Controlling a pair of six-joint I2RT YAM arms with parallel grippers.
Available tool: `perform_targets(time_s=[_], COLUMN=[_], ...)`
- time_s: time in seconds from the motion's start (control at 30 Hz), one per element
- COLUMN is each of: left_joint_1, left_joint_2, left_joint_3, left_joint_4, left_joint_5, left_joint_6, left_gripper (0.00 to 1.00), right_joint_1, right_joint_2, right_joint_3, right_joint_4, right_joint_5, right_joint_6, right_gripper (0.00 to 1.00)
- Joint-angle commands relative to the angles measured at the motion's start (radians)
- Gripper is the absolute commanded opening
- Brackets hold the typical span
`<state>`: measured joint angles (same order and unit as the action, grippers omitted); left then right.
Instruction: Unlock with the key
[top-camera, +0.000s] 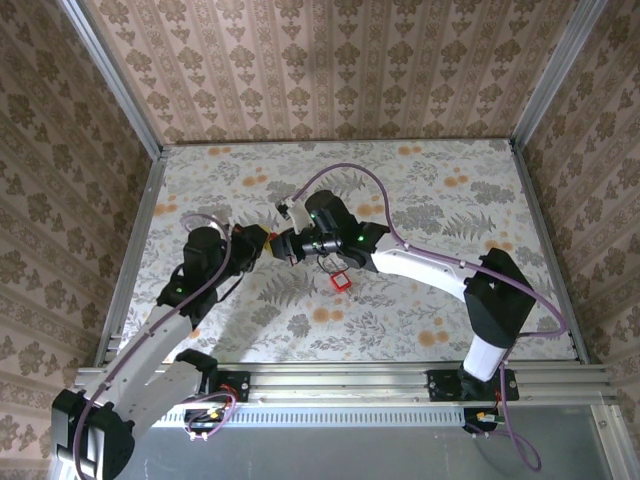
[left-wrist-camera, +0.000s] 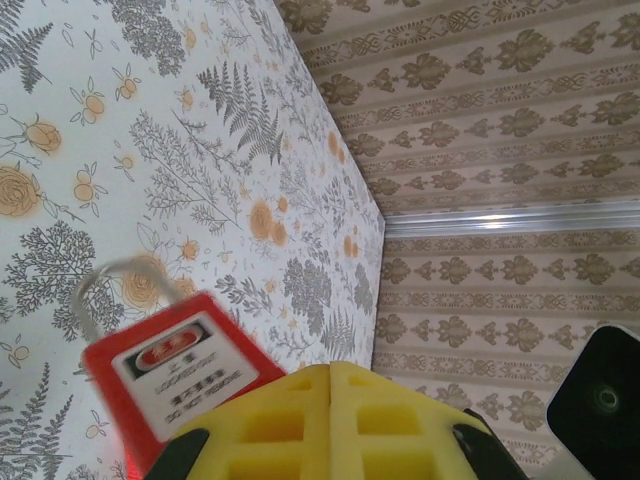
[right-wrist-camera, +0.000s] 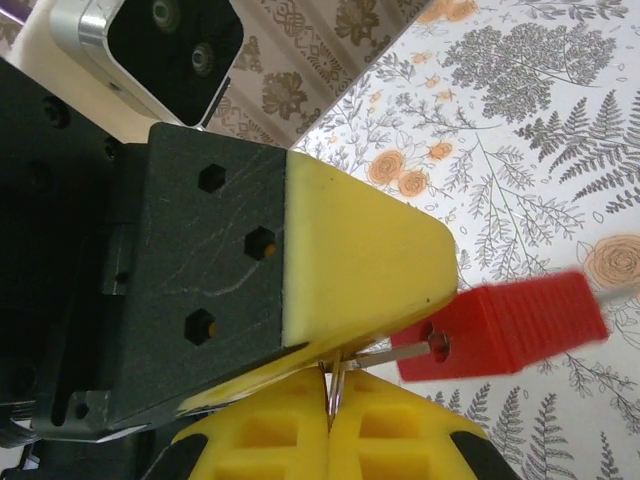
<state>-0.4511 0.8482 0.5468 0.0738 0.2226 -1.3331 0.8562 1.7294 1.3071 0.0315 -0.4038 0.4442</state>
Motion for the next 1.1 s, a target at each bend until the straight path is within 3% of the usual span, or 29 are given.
perform_targets(time_s=[0.0, 0.07, 0.37, 0.5, 0.8, 0.93, 1.07], left_joint_1=[-0.042, -0.030, 0.023, 0.037, 0.118, 0.121, 0.120], left_joint_2=[-0.005, -0.030, -0.141, -0.178, -0.258, -0.247, -0.224], left_joint_3=[-0.025, -0.030, 0.007, 0.015, 0.007, -0.056, -0.159], left_joint_4=[0.017, -0.007, -0.154, -0.228, -0.391, -0.326, -0.155], left_joint_5=[0.052, 0.045, 0.013, -0.002, 0.006, 0.061, 0.157], left_joint_6=[-0.016, -0.022, -0.005, -0.009, 0.049, 0.007, -0.146], left_gripper=[0.00, 0.05, 0.52, 0.63, 0.71, 0.74, 0.76], right_joint_1=[0.008, 0.006, -0.002, -0.001, -0.003, -0.001, -0.002], right_joint_2=[0.016, 0.014, -0.039, -0.051, -0.051, -0.066, -0.075], right_joint_3=[0.069, 0.064, -0.051, -0.063, -0.082, -0.125, -0.141], right_joint_4=[0.104, 0.092, 0.082, 0.075, 0.041, 0.079, 0.083], right_joint_5=[-0.060, -0.066, -0.056, -0.056, -0.053, -0.071, -0.069], right_joint_6=[-0.016, -0.018, -0.029, -0.035, -0.030, -0.019, -0.031], right_gripper=[0.00, 0.00, 0.00, 0.00, 0.00, 0.00, 0.00])
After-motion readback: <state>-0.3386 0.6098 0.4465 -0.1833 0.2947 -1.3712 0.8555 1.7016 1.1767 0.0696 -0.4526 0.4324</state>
